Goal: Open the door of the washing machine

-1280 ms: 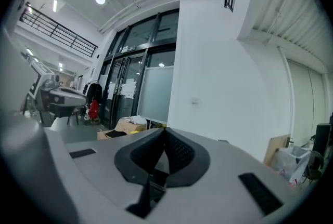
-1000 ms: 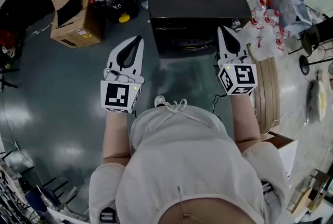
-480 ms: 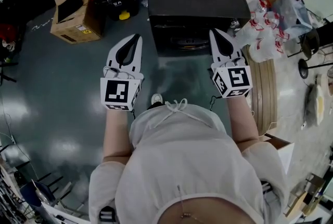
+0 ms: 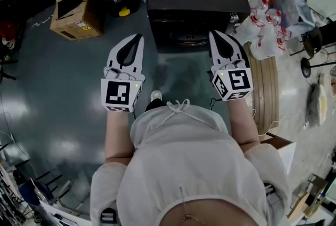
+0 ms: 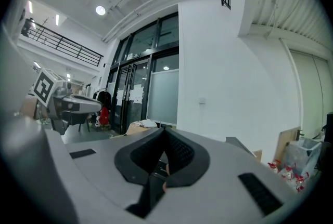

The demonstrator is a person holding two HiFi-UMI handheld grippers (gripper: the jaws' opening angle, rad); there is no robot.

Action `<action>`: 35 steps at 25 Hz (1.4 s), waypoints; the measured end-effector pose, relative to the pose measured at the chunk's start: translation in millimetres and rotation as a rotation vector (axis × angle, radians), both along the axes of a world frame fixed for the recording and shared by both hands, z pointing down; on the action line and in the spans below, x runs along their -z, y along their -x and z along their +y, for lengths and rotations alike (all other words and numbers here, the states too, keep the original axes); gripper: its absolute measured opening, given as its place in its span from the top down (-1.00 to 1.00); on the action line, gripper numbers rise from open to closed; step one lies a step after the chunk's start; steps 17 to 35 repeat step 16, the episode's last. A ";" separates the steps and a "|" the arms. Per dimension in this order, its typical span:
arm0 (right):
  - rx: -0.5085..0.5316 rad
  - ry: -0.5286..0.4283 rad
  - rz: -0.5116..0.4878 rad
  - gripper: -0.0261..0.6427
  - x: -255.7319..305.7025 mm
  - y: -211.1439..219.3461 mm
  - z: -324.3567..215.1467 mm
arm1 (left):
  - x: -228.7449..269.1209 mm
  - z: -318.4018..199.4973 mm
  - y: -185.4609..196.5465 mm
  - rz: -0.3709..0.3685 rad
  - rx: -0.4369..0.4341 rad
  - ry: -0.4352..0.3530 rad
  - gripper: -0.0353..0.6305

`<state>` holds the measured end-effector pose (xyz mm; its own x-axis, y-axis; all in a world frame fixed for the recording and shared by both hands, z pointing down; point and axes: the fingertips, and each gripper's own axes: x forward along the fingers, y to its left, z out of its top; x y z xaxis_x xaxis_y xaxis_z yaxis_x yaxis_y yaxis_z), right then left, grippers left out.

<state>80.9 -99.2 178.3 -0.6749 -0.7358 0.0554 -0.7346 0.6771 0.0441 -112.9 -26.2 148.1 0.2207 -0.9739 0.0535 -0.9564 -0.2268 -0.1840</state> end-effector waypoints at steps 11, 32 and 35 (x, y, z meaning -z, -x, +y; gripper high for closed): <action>0.005 0.024 -0.007 0.92 -4.8 -28.8 19.7 | -5.5 16.2 -34.0 0.010 -0.010 0.023 0.83; 0.021 -0.018 0.047 0.92 -8.7 -32.9 36.2 | -7.4 29.2 -47.2 0.043 -0.013 0.039 0.83; 0.021 -0.018 0.047 0.92 -8.7 -32.9 36.2 | -7.4 29.2 -47.2 0.043 -0.013 0.039 0.83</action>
